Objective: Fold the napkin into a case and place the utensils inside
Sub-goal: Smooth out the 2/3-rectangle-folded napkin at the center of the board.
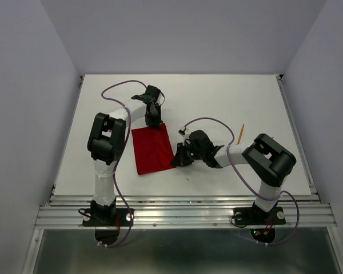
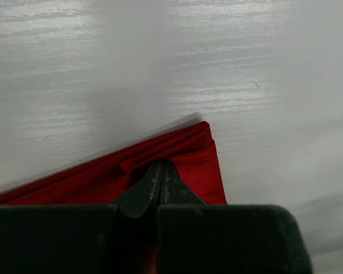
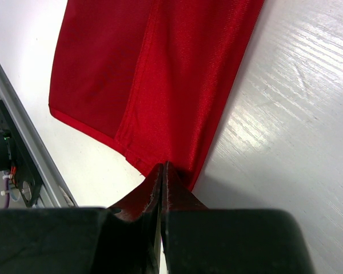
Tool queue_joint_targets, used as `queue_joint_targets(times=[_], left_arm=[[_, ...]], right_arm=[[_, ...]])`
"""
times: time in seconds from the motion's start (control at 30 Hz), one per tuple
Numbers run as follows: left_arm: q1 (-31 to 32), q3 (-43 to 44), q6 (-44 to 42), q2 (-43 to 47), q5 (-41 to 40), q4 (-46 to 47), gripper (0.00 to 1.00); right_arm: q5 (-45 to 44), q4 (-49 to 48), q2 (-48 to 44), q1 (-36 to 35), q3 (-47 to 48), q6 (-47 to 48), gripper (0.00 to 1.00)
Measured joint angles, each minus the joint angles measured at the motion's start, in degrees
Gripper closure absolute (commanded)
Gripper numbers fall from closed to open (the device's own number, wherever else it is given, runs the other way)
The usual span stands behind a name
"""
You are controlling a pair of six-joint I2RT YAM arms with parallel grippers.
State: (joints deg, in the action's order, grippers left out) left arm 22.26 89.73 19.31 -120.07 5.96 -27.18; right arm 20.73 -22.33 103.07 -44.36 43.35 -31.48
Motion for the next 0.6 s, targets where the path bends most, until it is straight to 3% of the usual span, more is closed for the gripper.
queue_joint_targets(times=[0.6], left_arm=[[-2.0,0.0,0.0,0.3,0.1,-0.3,1.00]], right_arm=[[-0.3,0.1,-0.1,0.0,0.0,0.0,0.99]])
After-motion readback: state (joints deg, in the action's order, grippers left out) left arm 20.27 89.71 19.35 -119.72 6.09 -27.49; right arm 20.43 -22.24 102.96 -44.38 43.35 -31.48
